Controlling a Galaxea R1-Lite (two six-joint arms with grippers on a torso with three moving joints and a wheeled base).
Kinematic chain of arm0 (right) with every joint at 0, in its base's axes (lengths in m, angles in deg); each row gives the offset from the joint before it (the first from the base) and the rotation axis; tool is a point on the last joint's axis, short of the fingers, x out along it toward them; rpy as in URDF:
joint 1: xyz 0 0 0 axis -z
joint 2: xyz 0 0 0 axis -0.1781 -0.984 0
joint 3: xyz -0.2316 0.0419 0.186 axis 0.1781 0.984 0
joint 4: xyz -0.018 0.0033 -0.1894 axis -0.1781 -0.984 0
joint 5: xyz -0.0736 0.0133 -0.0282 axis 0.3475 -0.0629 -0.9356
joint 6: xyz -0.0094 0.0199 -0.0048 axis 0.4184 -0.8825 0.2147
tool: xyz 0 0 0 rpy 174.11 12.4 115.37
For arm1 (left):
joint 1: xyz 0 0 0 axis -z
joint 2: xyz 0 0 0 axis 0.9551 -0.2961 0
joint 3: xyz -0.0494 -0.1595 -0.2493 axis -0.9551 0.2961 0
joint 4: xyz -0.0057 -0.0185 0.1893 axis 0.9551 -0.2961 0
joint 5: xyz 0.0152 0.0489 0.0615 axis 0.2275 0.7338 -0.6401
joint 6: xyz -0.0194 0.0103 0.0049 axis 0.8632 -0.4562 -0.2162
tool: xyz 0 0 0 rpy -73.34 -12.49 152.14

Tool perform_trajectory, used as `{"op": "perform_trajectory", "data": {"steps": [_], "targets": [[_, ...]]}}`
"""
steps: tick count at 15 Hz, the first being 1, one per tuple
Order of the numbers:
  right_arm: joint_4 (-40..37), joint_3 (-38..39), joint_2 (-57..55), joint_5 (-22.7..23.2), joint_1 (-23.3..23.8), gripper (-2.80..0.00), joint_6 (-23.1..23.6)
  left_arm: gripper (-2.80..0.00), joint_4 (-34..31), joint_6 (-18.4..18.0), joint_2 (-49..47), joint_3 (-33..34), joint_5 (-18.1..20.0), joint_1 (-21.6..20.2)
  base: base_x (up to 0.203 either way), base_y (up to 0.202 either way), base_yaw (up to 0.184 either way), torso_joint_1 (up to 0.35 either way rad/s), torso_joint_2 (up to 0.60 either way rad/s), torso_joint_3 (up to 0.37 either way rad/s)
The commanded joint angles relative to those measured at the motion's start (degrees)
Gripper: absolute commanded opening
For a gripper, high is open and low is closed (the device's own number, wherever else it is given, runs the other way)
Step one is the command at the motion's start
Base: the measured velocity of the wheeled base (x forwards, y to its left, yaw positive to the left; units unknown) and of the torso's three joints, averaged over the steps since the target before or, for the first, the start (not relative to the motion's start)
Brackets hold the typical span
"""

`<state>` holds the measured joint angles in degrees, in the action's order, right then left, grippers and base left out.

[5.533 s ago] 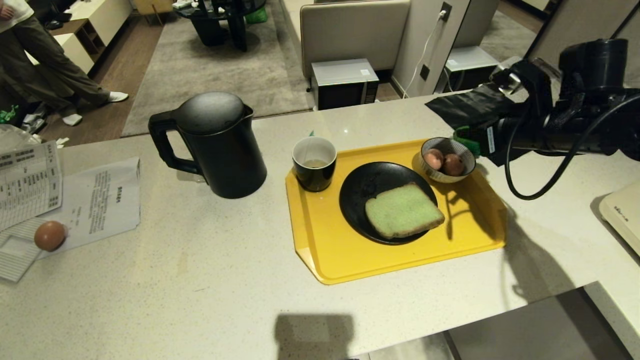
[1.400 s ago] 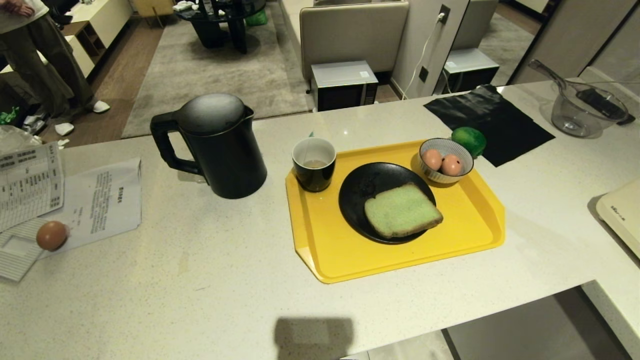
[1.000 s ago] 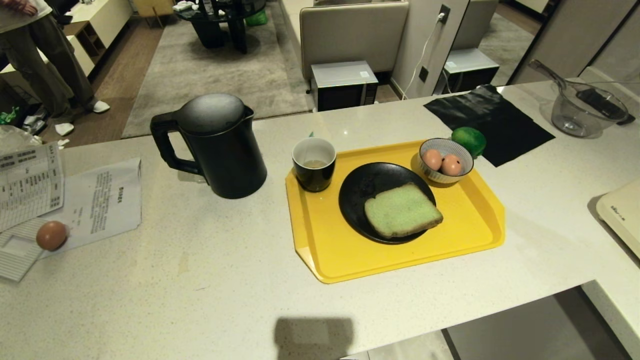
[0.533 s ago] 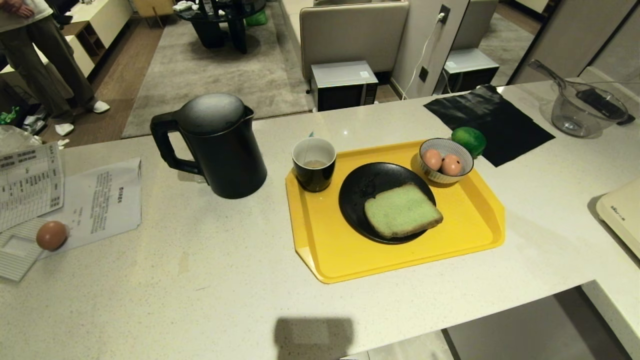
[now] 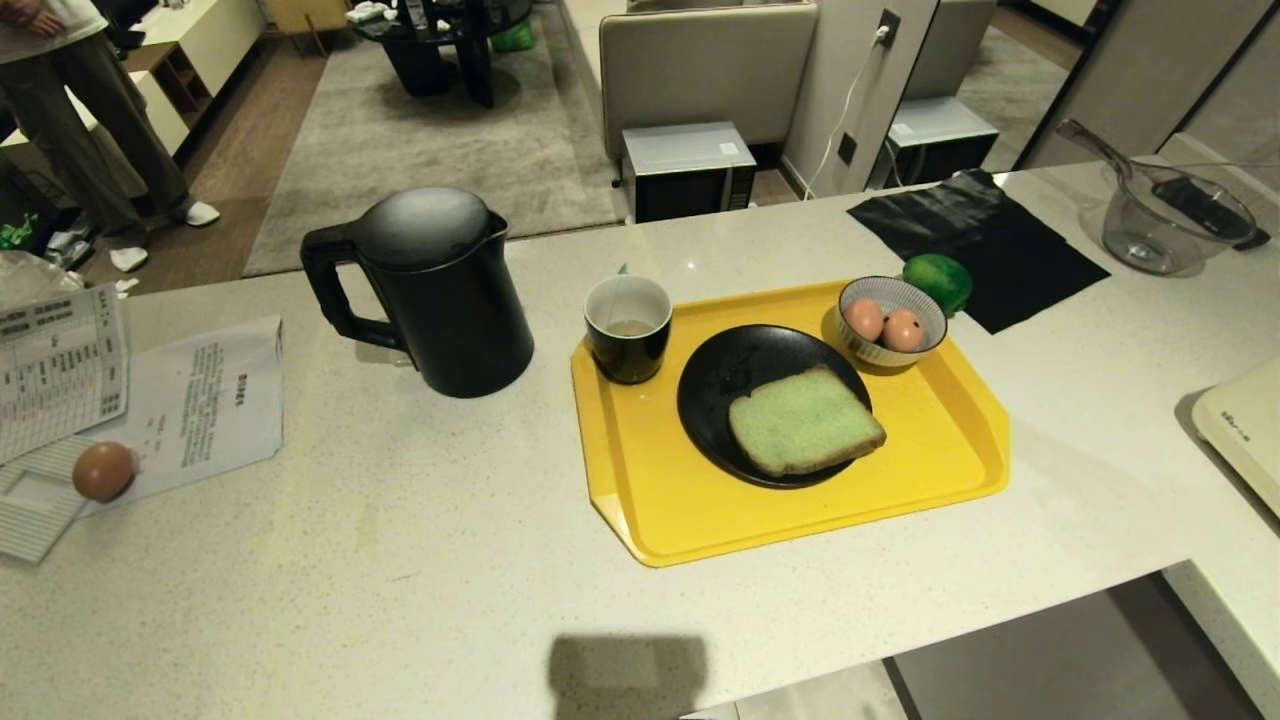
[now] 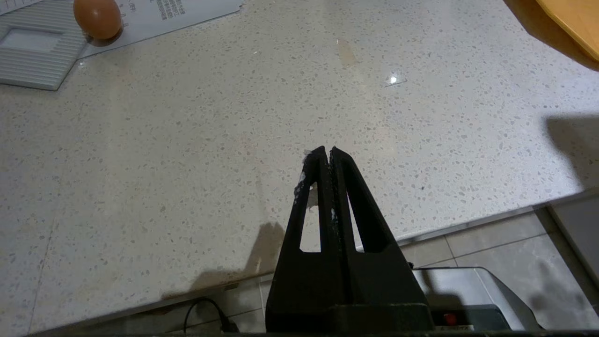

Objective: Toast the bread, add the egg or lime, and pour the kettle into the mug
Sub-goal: Pick up the kettle

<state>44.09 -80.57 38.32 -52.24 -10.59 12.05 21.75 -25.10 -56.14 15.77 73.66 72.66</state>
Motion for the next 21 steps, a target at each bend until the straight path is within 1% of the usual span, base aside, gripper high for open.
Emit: {"op": "perform_trajectory", "data": {"steps": [1, 3, 5, 7, 9, 11, 15, 20, 21], "targets": [[0.0, 1.4, -0.1, 0.0, 0.0, -2.80, 0.0, -2.80, -1.4, -0.1, -0.6, -4.9, 0.0, -0.1, 0.000, 0.000, 0.000, 0.000, 0.00, 0.000], [0.0, 1.4, -0.2, 0.0, 0.0, -2.80, 0.0, -2.80, -3.9, -0.2, -4.3, -12.4, -0.1, 0.0, 0.000, 0.000, 0.000, 0.000, 0.00, 0.000], [0.1, 1.4, -0.1, 0.0, 0.0, -2.80, 0.0, -2.80, -5.8, -0.1, -10.6, -19.5, -0.6, 0.0, 0.000, 0.000, 0.000, 0.000, 0.00, 0.000], [0.0, 1.5, -0.1, 0.0, 0.0, -2.80, 0.0, -2.80, -6.0, 0.1, -16.8, -24.6, -3.7, 0.2, 0.000, 0.000, 0.000, 0.000, 0.00, 0.000], [0.0, 1.4, -0.2, 0.0, 0.0, -2.80, 0.0, -2.80, -5.2, 0.2, -21.5, -28.3, -5.5, 1.3, 0.000, 0.000, 0.000, 0.000, 0.00, 0.000], [0.0, 1.4, -0.2, 0.0, 0.0, -2.80, 0.0, -2.80, -2.8, -0.1, -25.5, -29.3, -5.8, 1.8, 0.000, 0.000, 0.000, 0.000, 0.00, 0.000], [0.0, 1.4, -0.1, 0.0, 0.0, -2.80, 0.1, -2.80, 2.9, -0.3, -32.3, -29.3, -5.9, 1.9, 0.000, 0.000, 0.000, 0.000, 0.00, 0.000], [0.0, 1.4, -0.1, 0.0, 0.0, -2.80, 0.0, -2.80, 3.1, 0.0, -34.9, -26.8, -6.0, 2.0, 0.000, 0.000, 0.000, 0.000, 0.00, 0.000], [0.0, 1.4, -0.1, 0.0, 0.0, -2.80, 0.0, -2.80, 3.6, -0.2, -35.4, -25.1, -6.5, 2.1, 0.000, 0.000, 0.000, 0.000, 0.00, 0.000]]}}
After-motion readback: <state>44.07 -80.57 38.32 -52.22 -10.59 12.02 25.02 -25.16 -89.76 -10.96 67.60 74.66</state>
